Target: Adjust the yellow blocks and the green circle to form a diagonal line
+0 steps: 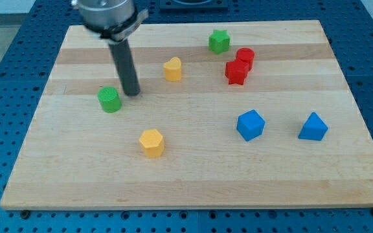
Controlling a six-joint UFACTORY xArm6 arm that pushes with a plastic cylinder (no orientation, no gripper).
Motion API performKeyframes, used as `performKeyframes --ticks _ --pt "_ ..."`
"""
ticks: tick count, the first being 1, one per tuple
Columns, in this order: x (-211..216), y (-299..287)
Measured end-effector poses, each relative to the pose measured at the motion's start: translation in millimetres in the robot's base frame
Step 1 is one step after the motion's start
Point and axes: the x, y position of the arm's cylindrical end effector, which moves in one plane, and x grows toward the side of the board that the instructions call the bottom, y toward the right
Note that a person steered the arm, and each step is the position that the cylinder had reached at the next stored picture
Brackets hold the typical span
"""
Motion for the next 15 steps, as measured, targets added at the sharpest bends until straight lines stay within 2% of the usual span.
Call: performKeyframes --ticks 1,2,3,4,5,6,7,8,9,10,11,12,13,14,15 --pt "-19.3 -43.7" --pt "18.9 -107.2" --pt "25.3 -91.2" --pt "38.1 -47.9" --pt "45.2 -37.5" --pt "-17.5 -40.3" --pt "-85.1 -16.9" --pt "-105.6 72.6" --pt "-62.4 88.2" --pt "-47.0 106.6" --pt "-35.2 52.1" --pt "-11.6 -39.5" --pt "-11.1 14.8" --pt "7.2 73.2" --pt "53.6 2.2"
